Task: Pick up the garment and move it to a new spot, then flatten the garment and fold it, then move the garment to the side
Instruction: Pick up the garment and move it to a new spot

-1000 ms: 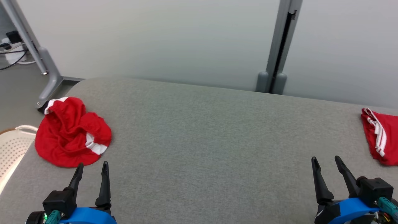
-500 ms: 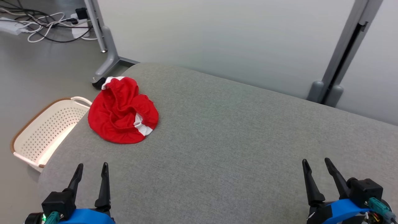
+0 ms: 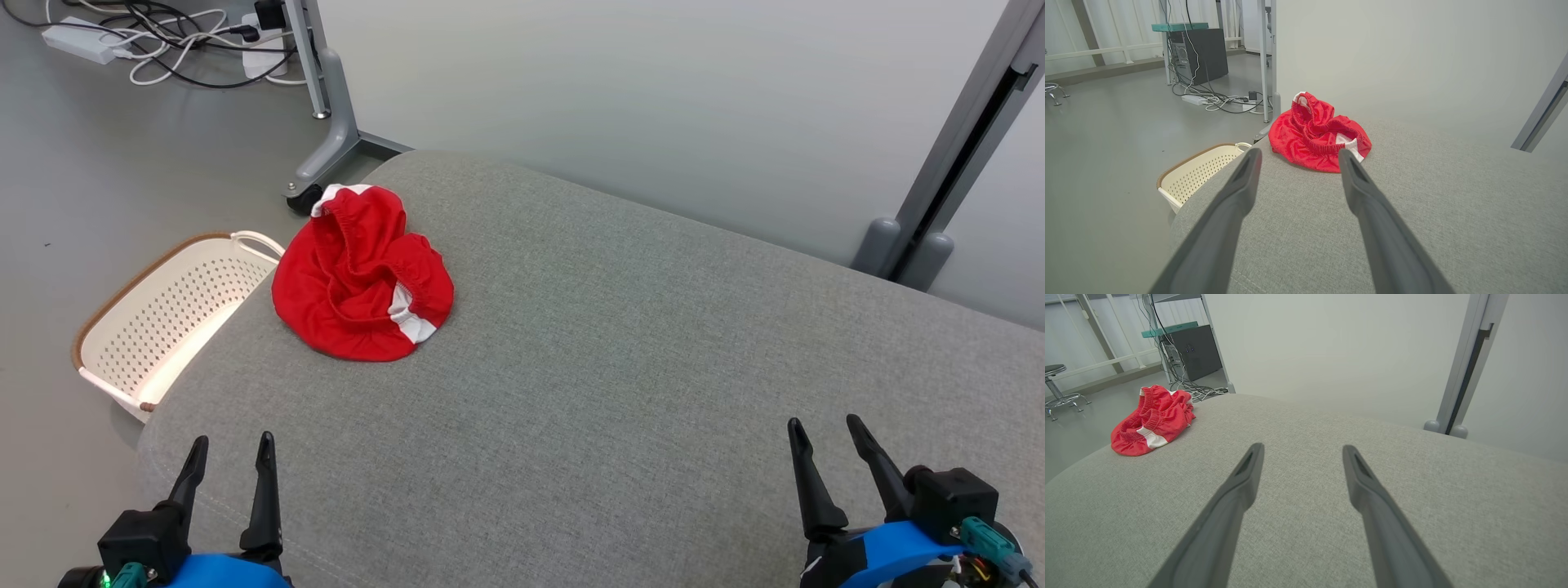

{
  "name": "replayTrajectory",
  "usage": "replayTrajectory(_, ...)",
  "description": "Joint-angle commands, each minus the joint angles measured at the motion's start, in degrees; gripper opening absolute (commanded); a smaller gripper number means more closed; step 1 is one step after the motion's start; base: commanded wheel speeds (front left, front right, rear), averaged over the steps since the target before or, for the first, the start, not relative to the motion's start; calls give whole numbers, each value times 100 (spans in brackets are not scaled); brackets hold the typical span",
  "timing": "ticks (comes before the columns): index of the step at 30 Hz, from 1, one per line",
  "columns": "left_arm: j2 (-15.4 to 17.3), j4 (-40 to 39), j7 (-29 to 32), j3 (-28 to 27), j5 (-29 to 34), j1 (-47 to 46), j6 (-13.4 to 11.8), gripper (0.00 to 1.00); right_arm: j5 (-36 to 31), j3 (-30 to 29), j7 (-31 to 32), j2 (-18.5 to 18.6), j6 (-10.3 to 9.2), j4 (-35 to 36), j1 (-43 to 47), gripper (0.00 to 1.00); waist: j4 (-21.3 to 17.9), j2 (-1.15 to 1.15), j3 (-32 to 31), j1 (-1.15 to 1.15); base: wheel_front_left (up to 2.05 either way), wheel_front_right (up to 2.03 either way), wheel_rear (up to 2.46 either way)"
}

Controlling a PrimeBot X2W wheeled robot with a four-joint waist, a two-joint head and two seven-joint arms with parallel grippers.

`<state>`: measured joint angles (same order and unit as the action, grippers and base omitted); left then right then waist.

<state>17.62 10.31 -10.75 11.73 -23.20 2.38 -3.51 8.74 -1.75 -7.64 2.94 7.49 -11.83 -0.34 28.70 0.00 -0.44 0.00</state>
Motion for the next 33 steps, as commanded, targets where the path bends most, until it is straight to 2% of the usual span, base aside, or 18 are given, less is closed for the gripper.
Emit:
replayTrajectory(1, 13, -36, -21, -3, -14, 57, -27, 100, 24, 8, -23, -3, 0, -14, -37, 100, -2, 0, 3, 0, 0, 0, 0)
replayTrajectory(11, 161, -360, 112, -30, -40, -294, 11, 100, 15, -5, -26, -3, 0, 13, -53, 100, -52, 0, 96, 0, 0, 0, 0)
replayTrajectory(18, 553, -705, 739, -247, -370, -1098, 312, 100, -12, 23, 49, 1, 0, 150, -202, 100, -216, 0, 417, 0, 0, 0, 0)
replayTrajectory(25, 1083, -301, 1985, -629, -992, -2180, 476, 100, -82, 178, 229, 116, 0, 483, -557, 100, -758, 0, 1181, 0, 0, 0, 0)
replayTrajectory(28, 1313, 50, 2464, -787, -1211, -2630, 470, 100, -102, 249, 310, 239, 0, 674, -759, 100, -1056, 0, 1606, 0, 0, 0, 0)
replayTrajectory(33, 1598, 575, 2987, -1079, -1485, -3221, 321, 100, -127, 416, 460, 372, 0, 967, -1105, 100, -1535, 0, 2351, 0, 0, 0, 0)
